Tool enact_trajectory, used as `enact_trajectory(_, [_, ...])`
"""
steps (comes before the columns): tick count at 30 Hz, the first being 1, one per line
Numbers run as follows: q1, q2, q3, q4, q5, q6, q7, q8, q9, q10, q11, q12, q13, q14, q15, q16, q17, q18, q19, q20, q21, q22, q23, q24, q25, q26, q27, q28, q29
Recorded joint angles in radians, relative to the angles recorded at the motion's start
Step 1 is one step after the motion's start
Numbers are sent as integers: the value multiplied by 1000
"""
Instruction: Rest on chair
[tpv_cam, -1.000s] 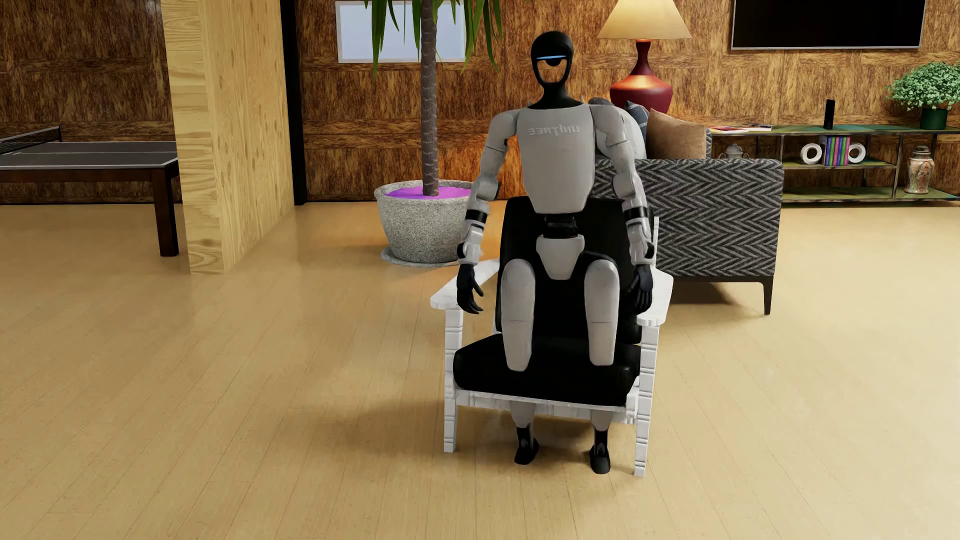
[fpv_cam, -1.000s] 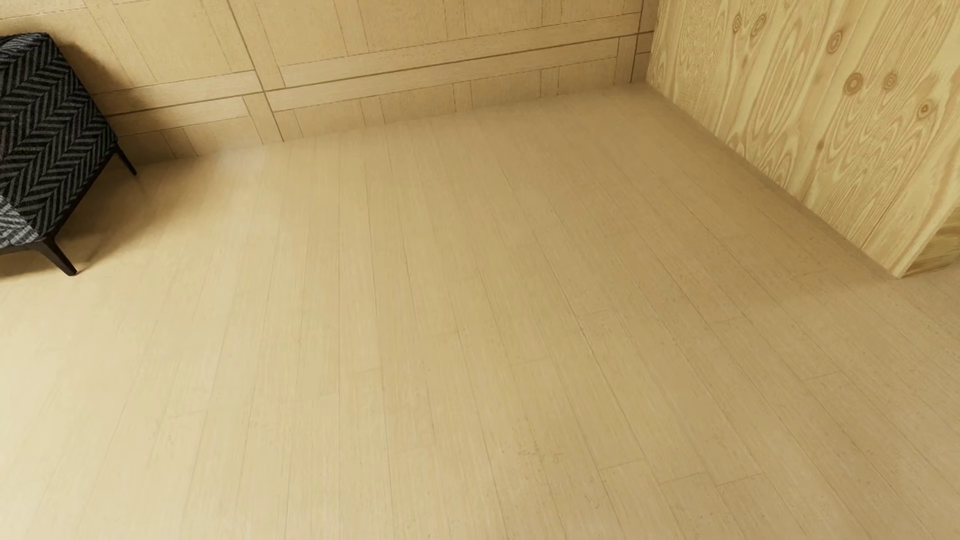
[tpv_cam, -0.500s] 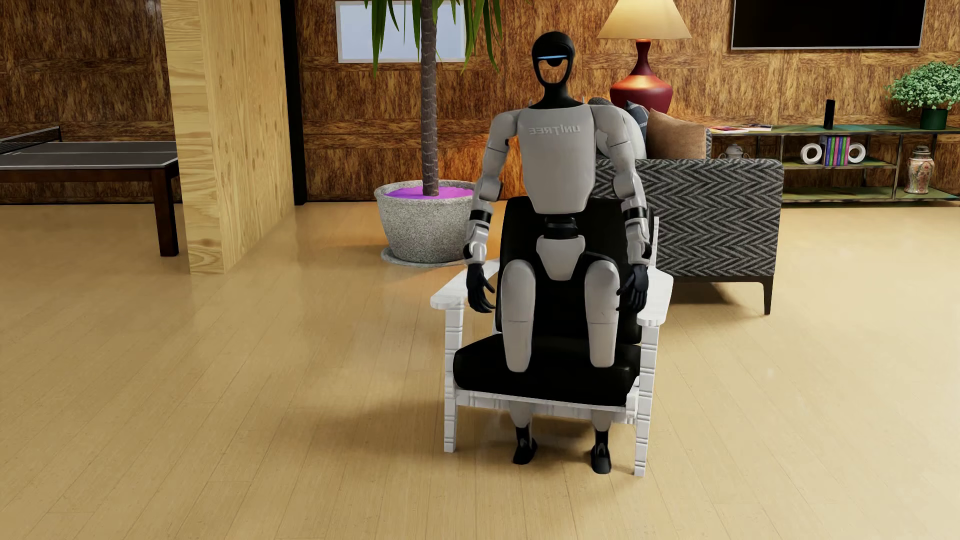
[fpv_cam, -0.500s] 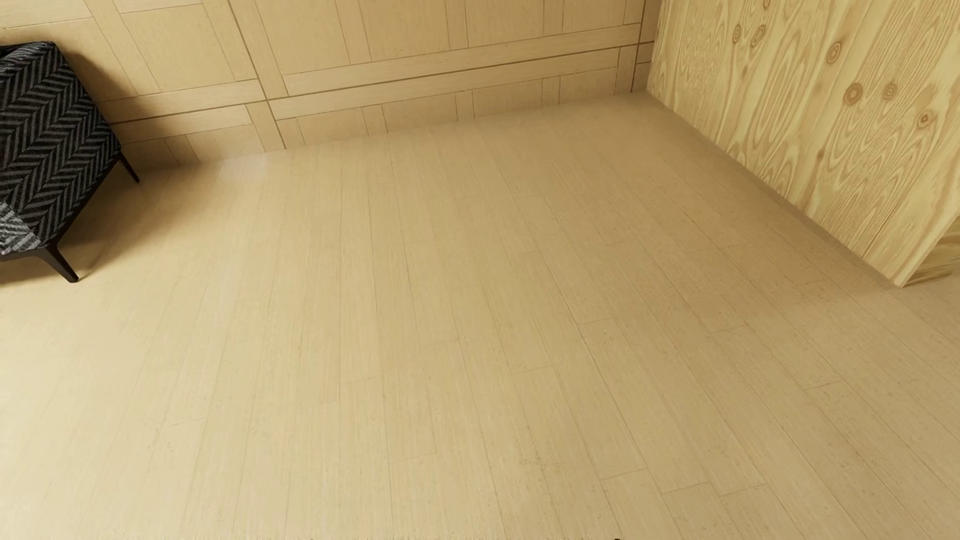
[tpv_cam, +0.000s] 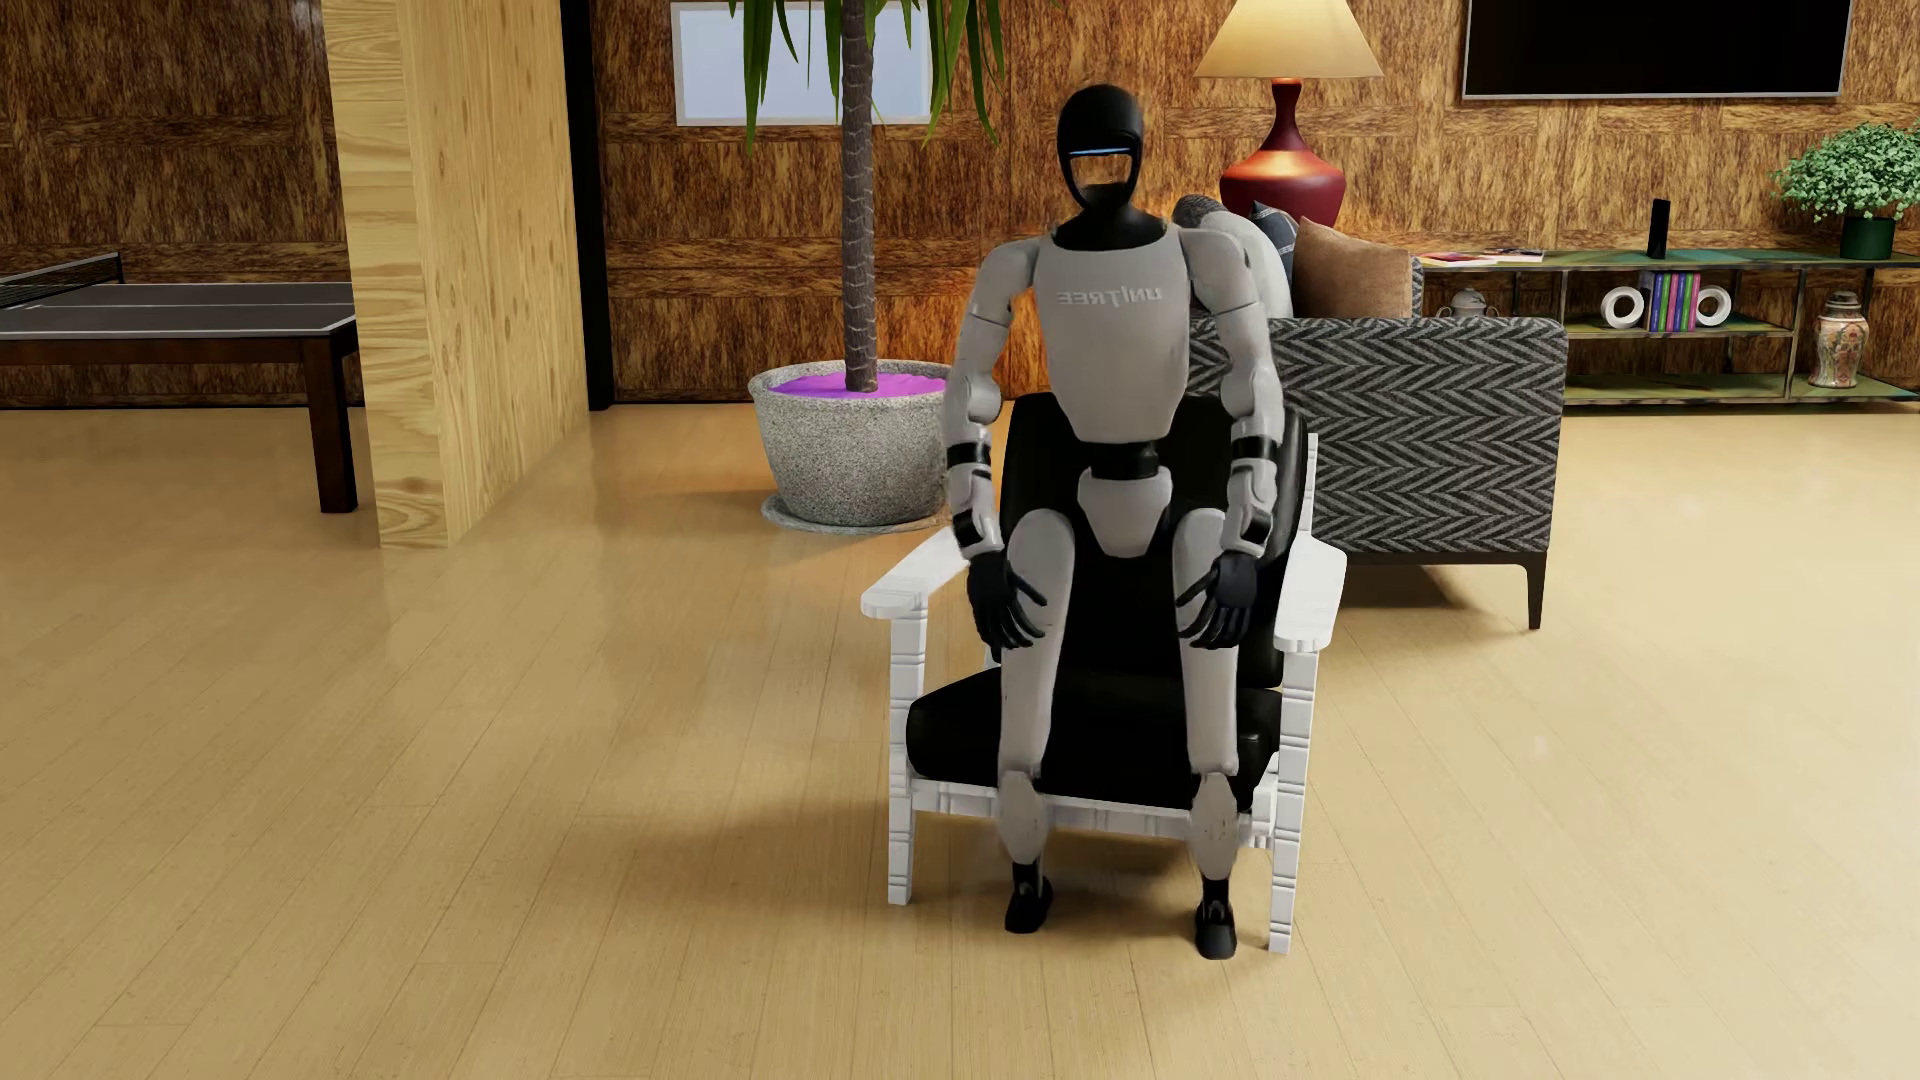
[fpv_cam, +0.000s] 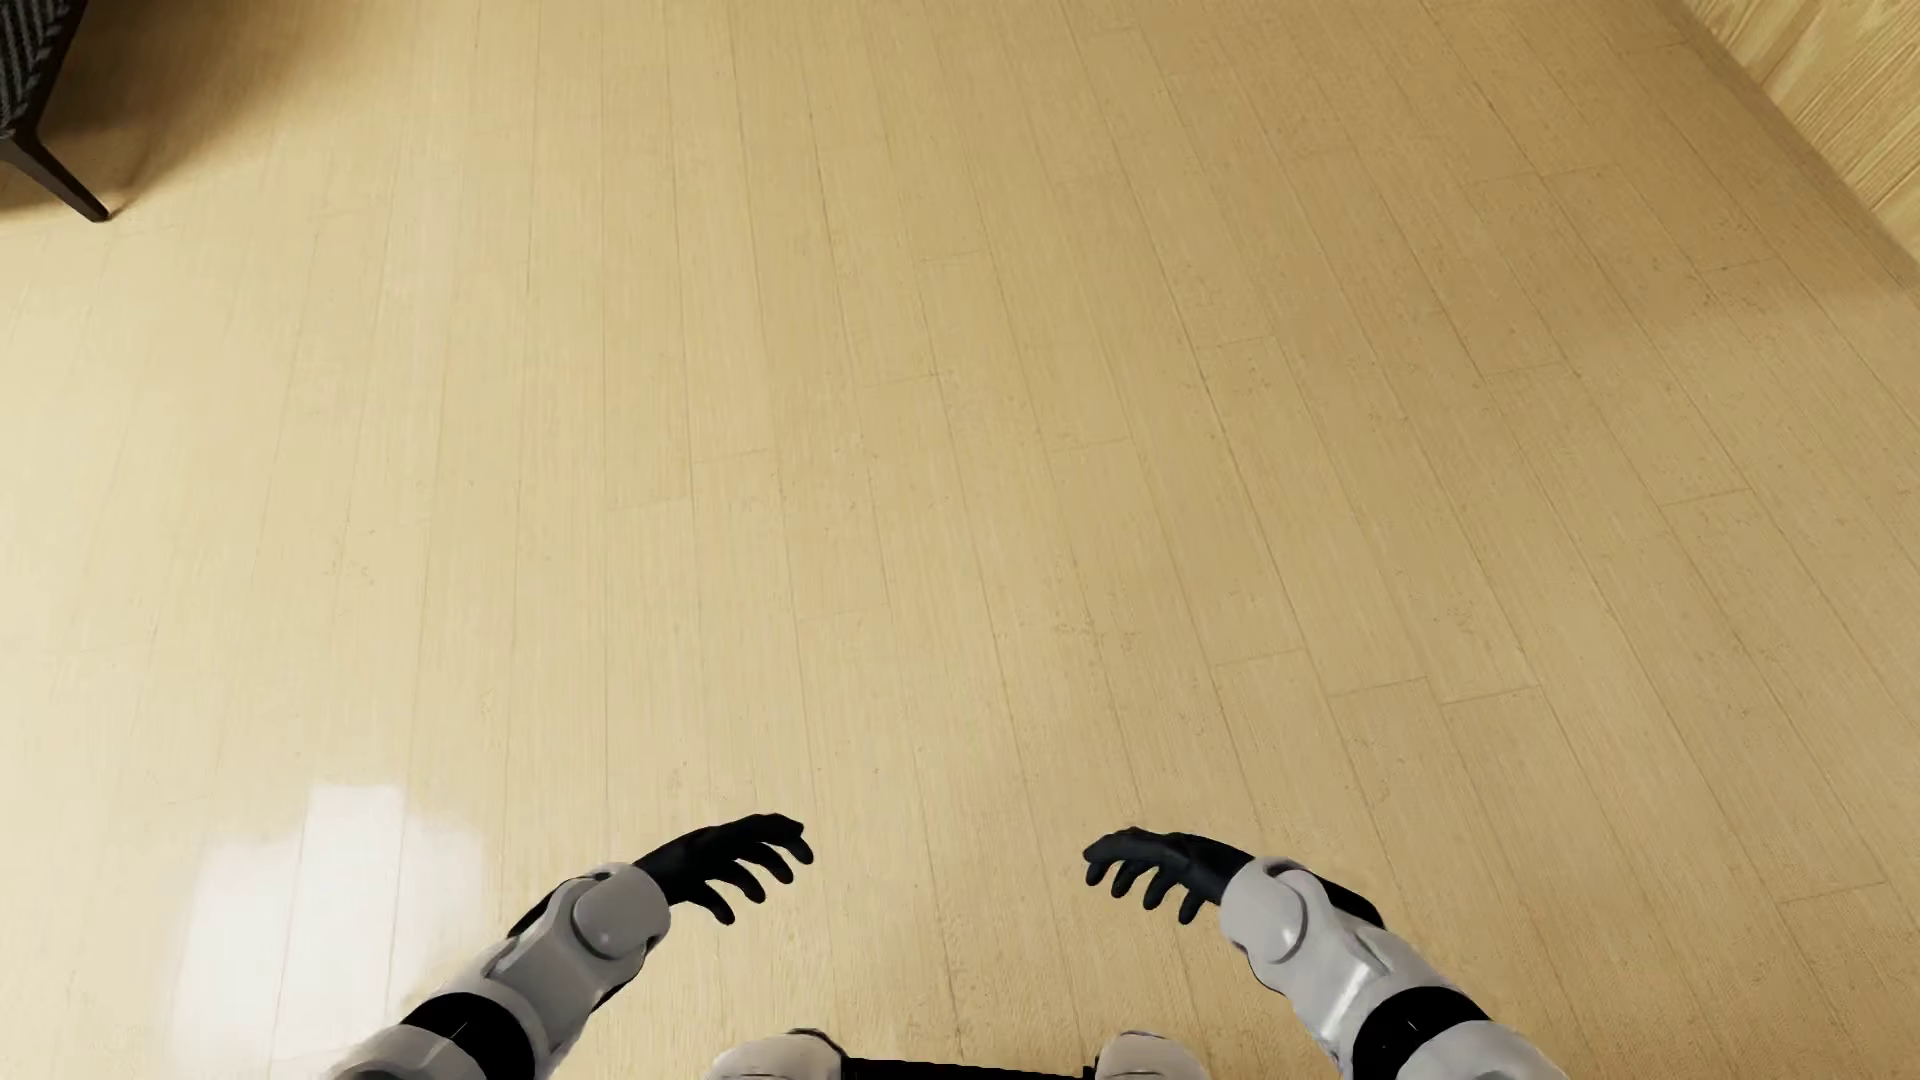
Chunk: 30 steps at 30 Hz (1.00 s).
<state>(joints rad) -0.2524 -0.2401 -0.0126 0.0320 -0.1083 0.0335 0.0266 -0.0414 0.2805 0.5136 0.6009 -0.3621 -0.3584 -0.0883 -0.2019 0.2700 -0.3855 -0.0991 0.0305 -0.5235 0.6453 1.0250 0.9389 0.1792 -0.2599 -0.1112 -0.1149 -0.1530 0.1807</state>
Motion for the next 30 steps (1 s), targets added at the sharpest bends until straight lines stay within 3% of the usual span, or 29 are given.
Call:
enact_trajectory(5, [-395, -379, -6, 45, -23, -2, -26, 77, 237, 436, 394, -213, -309, -104, -80, 93, -86, -26, 24, -178, 317, -220, -246, 24, -78, -45, -53, 17, 32])
enact_trajectory(6, [-476, -460, -5, 52, -29, -5, -36, 96, 283, 519, 475, -260, -378, -122, -97, 136, -111, -33, 36, -212, 373, -303, -297, 47, -98, -68, -74, -21, 52])
enact_trajectory(7, [-557, -539, -5, 60, -36, -5, -49, 113, 323, 605, 555, -300, -447, -140, -114, 193, -145, -46, 51, -245, 436, -403, -365, 39, -117, -85, -104, -39, 65])
enact_trajectory(8, [-633, -614, -3, 72, -38, -9, -62, 131, 362, 687, 635, -336, -515, -158, -132, 264, -185, -60, 60, -269, 500, -517, -443, 6, -111, -96, -113, -5, 52])
enact_trajectory(10, [-785, -757, 3, 93, -40, -13, -83, 164, 432, 850, 787, -424, -632, -185, -162, 408, -296, -79, 81, -305, 591, -724, -629, -63, -51, -121, -107, 51, -89])
enact_trajectory(13, [-988, -956, 2, 101, -56, -14, -120, 216, 523, 1054, 998, -559, -743, -214, -201, 570, -473, -117, 114, -388, 651, -945, -866, -180, 57, -166, -109, 228, -361])
enact_trajectory(16, [-1148, -1105, -3, 115, -55, -18, -157, 259, 582, 1241, 1183, -548, -660, -237, -238, 720, -597, -148, 137, -353, 531, -1172, -1025, -254, 77, -229, -139, 366, -557])
enact_trajectory(19, [-1236, -1188, -7, 130, -58, -19, -181, 285, 616, 1378, 1317, -442, -547, -247, -255, 788, -648, -165, 152, -238, 384, -1290, -1109, -266, 74, -267, -153, 447, -623])
enact_trajectory(22, [-1243, -1193, -1, 133, -61, -19, -189, 299, 608, 1448, 1386, -360, -440, -226, -244, 762, -638, -160, 157, -167, 280, -1285, -1110, -242, 59, -257, -142, 431, -612])
enact_trajectory(25, [-1193, -1134, 0, 135, -69, -24, -193, 295, 581, 1471, 1406, -284, -343, -186, -213, 690, -561, -148, 157, -110, 177, -1208, -1029, -208, 39, -225, -126, 365, -535])
enact_trajectory(30, [-1040, -981, 5, 145, -88, -32, -183, 276, 500, 1471, 1407, -94, -155, -162, -185, 439, -340, -134, 149, 57, -6, -986, -797, -110, 0, -178, -103, 252, -401])
